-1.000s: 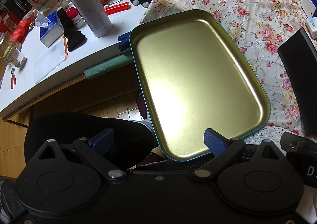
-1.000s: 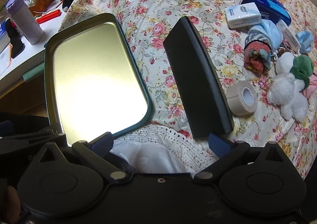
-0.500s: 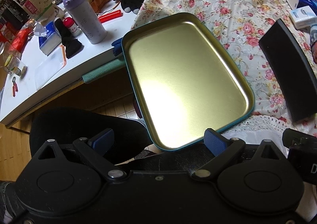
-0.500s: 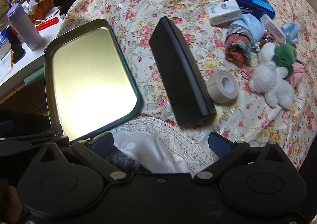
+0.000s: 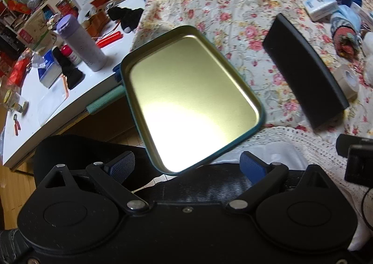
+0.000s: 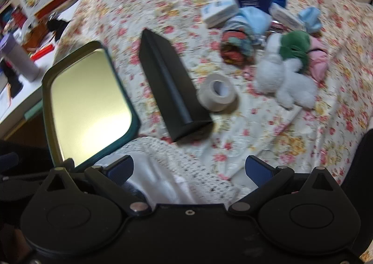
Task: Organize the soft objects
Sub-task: 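Grasp the pink cloth bundle with the right tool while the left tool grasps the beige tape roll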
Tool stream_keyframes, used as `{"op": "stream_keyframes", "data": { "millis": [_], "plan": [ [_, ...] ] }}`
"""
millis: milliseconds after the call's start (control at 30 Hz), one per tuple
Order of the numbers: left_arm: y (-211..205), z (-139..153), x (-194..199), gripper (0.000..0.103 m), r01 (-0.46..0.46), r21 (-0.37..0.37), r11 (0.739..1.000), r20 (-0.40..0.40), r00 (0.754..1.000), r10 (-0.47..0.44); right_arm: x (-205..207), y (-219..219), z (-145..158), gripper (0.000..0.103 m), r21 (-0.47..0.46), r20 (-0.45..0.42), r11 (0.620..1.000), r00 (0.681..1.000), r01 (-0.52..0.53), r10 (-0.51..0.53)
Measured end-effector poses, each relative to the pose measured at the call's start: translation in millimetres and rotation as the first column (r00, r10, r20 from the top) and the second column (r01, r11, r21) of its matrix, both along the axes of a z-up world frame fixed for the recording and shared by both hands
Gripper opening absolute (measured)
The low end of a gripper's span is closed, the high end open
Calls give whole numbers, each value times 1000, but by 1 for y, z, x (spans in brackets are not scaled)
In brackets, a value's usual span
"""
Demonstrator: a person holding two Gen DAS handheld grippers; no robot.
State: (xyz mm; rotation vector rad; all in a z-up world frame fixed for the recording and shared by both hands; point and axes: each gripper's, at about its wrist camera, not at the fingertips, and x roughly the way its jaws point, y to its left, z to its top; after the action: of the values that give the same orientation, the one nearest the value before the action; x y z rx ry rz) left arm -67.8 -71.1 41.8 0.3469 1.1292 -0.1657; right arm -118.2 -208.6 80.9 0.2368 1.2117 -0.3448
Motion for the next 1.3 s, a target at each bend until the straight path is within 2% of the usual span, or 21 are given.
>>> {"op": "stream_keyframes", "data": {
  "millis": [367,433,600,800,1033,1300],
  "plan": [
    [-50,8,-17,93,122,-43,992,-37,992,-124,-30,-74,3,102,-27,50,979,978,202,-200],
    [-61,9,-19,89,149,-58,987,-45,987,-152,-37,-91,1,102,-30,54,968,968,248,-246],
    [-88,10,-20,89,212,-95,973,-76,973,-220,-50,-136,-7,102,-28,49,931,931,364,-363],
    [-114,12,-13,89,255,-103,961,-70,962,-263,-64,-191,-19,102,-42,34,878,879,477,-476],
    [-138,10,-4,89,291,-82,953,-37,955,-295,-54,-235,-21,102,-67,42,853,856,517,-515],
    [-158,7,0,89,343,-99,934,-30,937,-348,-17,-277,-16,102,1,96,851,847,525,-523]
  ]
}}
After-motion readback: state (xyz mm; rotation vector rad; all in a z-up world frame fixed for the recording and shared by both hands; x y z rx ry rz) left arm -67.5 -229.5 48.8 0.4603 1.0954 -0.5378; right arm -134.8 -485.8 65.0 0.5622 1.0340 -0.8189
